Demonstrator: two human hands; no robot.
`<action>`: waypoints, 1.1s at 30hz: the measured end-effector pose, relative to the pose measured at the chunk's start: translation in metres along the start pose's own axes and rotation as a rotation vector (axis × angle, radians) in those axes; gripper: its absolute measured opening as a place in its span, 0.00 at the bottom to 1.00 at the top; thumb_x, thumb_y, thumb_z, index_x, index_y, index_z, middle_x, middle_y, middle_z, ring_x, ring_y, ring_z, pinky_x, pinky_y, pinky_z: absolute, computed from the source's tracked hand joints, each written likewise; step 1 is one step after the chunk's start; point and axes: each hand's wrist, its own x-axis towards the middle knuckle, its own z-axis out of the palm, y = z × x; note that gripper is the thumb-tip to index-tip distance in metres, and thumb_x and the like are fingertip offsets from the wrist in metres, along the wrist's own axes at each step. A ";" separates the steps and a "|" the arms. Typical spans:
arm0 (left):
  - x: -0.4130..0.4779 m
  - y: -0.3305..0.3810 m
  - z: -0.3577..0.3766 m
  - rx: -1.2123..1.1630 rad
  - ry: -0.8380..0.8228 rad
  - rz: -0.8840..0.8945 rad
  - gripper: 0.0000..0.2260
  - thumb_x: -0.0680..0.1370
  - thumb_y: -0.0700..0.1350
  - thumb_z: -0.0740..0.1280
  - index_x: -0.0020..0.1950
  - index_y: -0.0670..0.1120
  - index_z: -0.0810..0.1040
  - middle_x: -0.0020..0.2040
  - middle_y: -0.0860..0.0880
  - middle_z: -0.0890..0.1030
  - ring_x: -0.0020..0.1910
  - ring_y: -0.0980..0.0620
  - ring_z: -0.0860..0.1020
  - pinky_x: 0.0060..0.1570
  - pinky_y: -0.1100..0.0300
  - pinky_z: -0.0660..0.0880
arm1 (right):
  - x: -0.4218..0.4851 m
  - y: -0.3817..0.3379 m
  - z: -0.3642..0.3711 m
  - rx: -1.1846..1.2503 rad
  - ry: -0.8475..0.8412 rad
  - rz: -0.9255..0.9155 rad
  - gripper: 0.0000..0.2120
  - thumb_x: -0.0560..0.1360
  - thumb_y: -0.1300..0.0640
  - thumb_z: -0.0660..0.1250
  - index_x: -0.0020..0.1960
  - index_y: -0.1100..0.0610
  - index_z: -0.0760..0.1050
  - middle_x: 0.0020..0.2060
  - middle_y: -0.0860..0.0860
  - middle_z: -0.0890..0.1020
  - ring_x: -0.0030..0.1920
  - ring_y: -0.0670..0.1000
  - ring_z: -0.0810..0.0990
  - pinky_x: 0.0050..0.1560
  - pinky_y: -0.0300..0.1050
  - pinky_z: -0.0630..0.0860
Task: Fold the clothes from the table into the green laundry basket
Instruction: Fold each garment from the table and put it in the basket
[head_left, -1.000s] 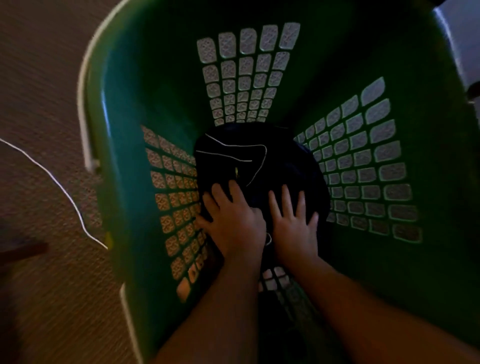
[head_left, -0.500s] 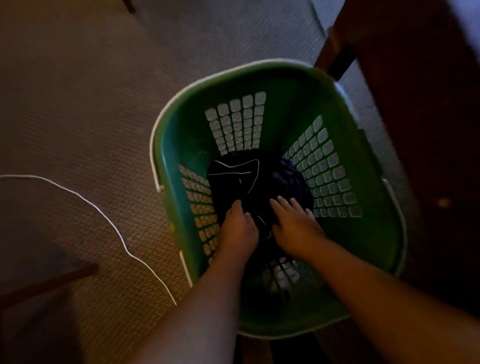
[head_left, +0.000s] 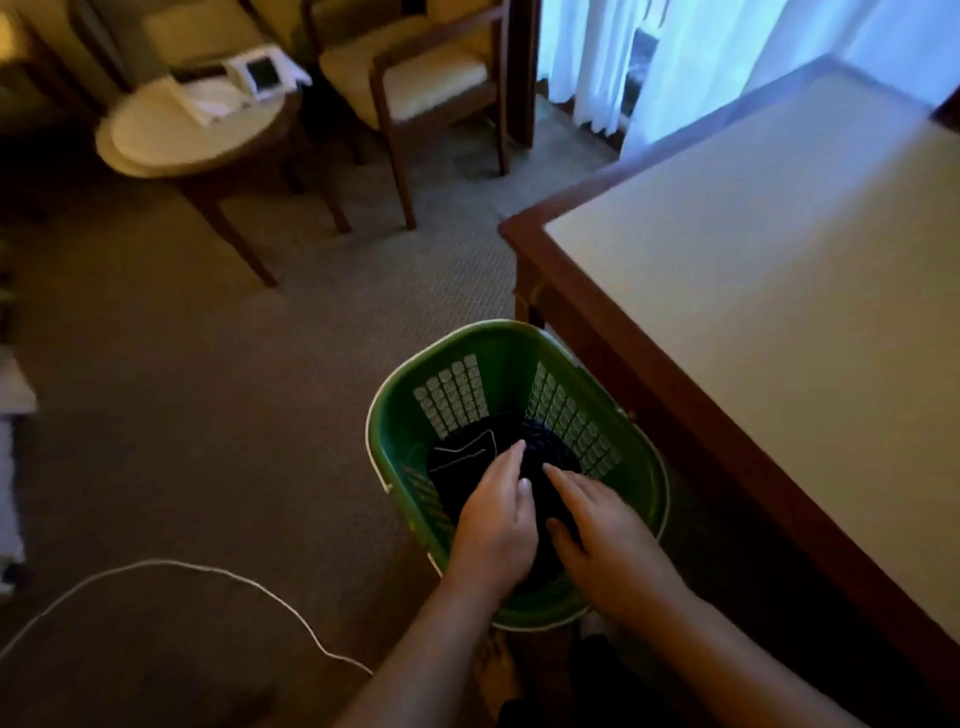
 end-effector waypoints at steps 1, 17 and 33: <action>-0.009 0.010 -0.006 0.005 -0.011 0.040 0.23 0.87 0.46 0.58 0.83 0.50 0.62 0.82 0.54 0.65 0.76 0.65 0.60 0.71 0.73 0.53 | -0.012 -0.008 -0.009 0.020 0.037 0.002 0.30 0.84 0.49 0.60 0.82 0.45 0.54 0.79 0.43 0.64 0.78 0.43 0.60 0.79 0.46 0.61; -0.064 0.145 -0.022 0.068 -0.086 0.501 0.22 0.87 0.44 0.60 0.82 0.50 0.65 0.80 0.51 0.69 0.76 0.61 0.65 0.71 0.70 0.63 | -0.111 -0.041 -0.119 0.092 0.515 0.012 0.27 0.83 0.51 0.60 0.81 0.50 0.59 0.77 0.48 0.68 0.77 0.46 0.63 0.76 0.53 0.66; -0.078 0.261 0.108 0.130 -0.453 0.850 0.22 0.86 0.45 0.61 0.81 0.51 0.67 0.77 0.51 0.72 0.74 0.57 0.70 0.68 0.70 0.66 | -0.239 0.038 -0.185 0.176 0.867 0.474 0.28 0.84 0.52 0.62 0.82 0.47 0.57 0.79 0.45 0.63 0.73 0.34 0.55 0.67 0.25 0.48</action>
